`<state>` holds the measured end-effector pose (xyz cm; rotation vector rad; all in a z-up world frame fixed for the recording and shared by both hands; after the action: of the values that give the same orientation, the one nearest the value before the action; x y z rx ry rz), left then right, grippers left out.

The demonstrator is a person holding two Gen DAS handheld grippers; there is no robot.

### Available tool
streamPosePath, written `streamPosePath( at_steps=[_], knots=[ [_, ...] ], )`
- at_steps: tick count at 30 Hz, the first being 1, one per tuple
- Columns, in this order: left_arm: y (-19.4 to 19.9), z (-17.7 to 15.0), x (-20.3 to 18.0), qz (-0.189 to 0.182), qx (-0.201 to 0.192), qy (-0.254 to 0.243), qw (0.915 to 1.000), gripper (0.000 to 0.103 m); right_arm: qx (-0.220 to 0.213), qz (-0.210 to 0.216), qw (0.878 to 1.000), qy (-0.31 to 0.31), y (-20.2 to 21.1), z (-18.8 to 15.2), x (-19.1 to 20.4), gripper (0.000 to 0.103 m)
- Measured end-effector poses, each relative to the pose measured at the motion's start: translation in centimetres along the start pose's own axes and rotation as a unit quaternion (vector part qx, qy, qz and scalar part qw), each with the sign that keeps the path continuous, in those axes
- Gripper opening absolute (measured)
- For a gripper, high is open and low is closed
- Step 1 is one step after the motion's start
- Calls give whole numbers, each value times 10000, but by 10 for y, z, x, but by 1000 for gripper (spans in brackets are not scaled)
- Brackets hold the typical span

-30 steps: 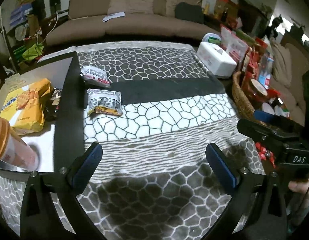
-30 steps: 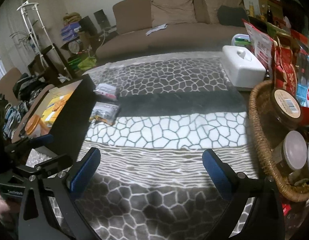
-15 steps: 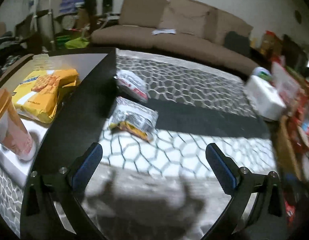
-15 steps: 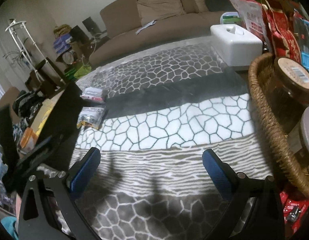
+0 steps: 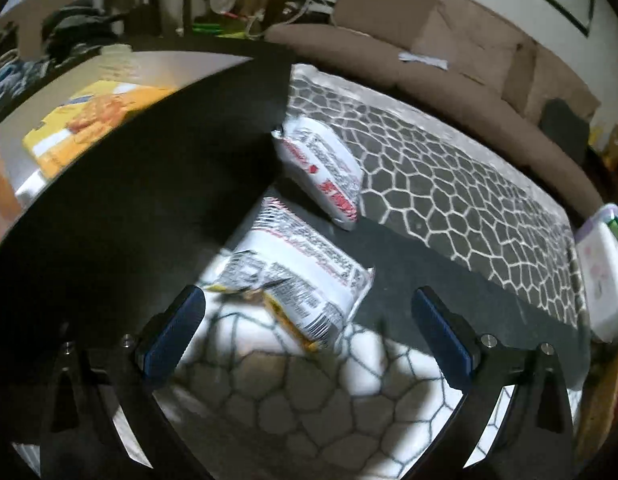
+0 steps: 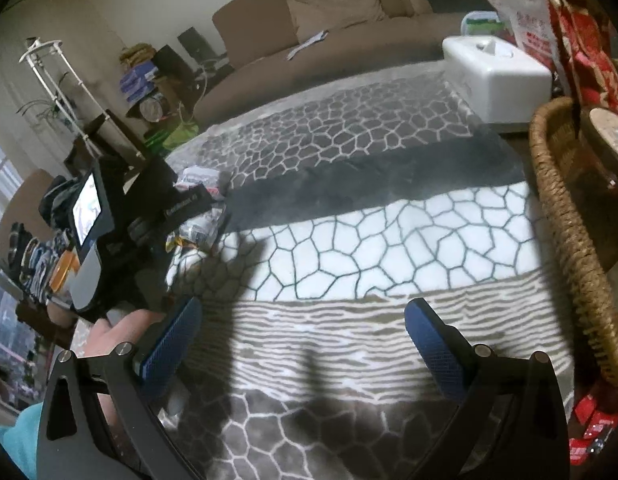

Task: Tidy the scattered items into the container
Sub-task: 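Move both grippers toward the white snack packets on the table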

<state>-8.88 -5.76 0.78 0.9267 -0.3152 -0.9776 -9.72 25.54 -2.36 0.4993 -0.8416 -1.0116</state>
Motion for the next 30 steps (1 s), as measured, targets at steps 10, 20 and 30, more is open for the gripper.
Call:
streamPosePath(
  at_steps=[10,20,30],
  knots=[
    [-42,-6,-10,-93,401,-307,9987,102,49,69,10000,39,-2,-3,2,103],
    [-22,-21,2,-735,107,-868,9935,44,-90,226,9997,16,0,2,0,94],
    [60,-81,50,-2081,782,-1405,9648,47,11,548,9942,925,-24,33,58,90]
  ],
)
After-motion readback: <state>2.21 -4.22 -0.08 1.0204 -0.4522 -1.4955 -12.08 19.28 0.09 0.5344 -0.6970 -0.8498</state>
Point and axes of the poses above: each gripper's, at about its wrist camera, not at the fingertips, and y roughly against the way its jaws point, x to its left, z to its top, the point moved 1 cm from there along -y, roughly the way its jaws point, and after that the axes turned 2 degrees about y, right-handed, at the moved point
